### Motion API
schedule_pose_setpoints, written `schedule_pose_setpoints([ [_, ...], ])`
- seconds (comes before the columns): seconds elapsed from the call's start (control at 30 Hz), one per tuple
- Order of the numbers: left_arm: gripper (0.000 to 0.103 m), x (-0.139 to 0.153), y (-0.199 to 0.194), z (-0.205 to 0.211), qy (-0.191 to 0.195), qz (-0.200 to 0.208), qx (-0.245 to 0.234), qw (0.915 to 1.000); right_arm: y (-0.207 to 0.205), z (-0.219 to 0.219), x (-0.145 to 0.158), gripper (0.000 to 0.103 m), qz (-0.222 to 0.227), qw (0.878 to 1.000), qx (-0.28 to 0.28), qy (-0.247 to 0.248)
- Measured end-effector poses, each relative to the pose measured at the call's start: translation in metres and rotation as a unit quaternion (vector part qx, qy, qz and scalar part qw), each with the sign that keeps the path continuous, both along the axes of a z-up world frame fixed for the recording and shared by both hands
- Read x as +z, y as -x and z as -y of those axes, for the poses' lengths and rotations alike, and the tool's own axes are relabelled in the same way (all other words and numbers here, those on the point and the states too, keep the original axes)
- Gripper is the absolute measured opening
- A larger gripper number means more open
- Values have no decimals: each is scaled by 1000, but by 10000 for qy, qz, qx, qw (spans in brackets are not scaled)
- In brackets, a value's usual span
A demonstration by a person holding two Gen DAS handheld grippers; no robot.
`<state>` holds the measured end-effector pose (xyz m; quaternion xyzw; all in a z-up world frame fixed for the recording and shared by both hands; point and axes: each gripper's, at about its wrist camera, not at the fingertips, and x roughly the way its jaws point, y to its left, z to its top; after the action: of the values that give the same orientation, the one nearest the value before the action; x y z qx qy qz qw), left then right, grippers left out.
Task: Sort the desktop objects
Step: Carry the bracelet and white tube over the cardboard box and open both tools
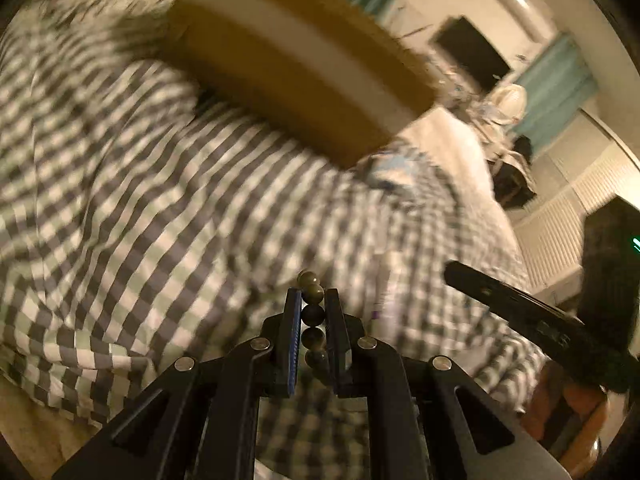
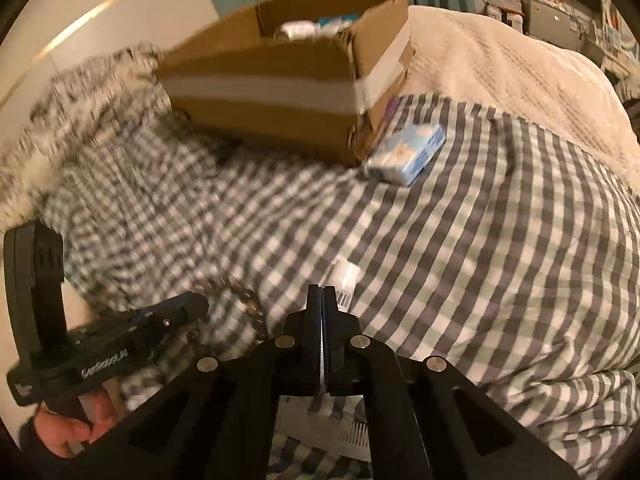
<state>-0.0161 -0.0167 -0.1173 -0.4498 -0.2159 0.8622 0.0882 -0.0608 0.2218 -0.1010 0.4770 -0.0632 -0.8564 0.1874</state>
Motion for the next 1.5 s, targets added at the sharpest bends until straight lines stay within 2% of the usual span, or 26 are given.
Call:
schedule_pose_setpoints([
  [0.07,11,6,-1,-5,58,-66,-83,9999,-1,-4,1,0,33,10000,-25,69],
  [0.17,11,5,1,-13,424,-46,-87,9991,1,-4,-12,2,333,9994,-46,95],
  [0.27,11,-3,3,-10,470,90,15,9989,6,11,-30,18,466,9988,59,-134],
  [0.33,11,-2,3,-4,369,56,112,9992,9,23,-42,19,550,9975,206,-381],
  [0.4,11,-4,7,-3,319,8,150,9994,13,31,-51,32,552,9966,262,-556],
  [0.57,11,-6,14,-5,352,-51,183,9992,17,37,-60,29,460,9967,321,-588],
  [0.67,11,6,12,-6,333,-239,200,9990,15,28,-44,24,346,9988,217,-267],
  [0.77,11,30,13,-5,336,-371,250,9984,12,19,-5,24,-42,9999,164,-2],
  [0.87,11,61,19,0,278,-523,267,9979,10,12,33,24,-384,9990,192,148],
  [1.03,11,127,38,12,260,-1129,268,9929,23,5,99,24,-875,9954,265,301],
  [1.1,11,154,55,14,419,-1354,292,9895,38,8,122,24,-1018,9935,294,404],
  [1.17,11,177,71,13,756,-1572,426,9838,58,12,139,24,-1119,9921,293,492],
  [1.23,11,197,92,10,1075,-1803,509,9764,83,23,152,24,-1133,9919,325,467],
  [1.3,11,208,123,8,1355,-1824,534,9724,106,33,158,24,-1159,9923,325,304],
  [1.5,11,193,197,21,1534,-1696,718,9708,168,51,150,25,-1229,9923,175,-6],
])
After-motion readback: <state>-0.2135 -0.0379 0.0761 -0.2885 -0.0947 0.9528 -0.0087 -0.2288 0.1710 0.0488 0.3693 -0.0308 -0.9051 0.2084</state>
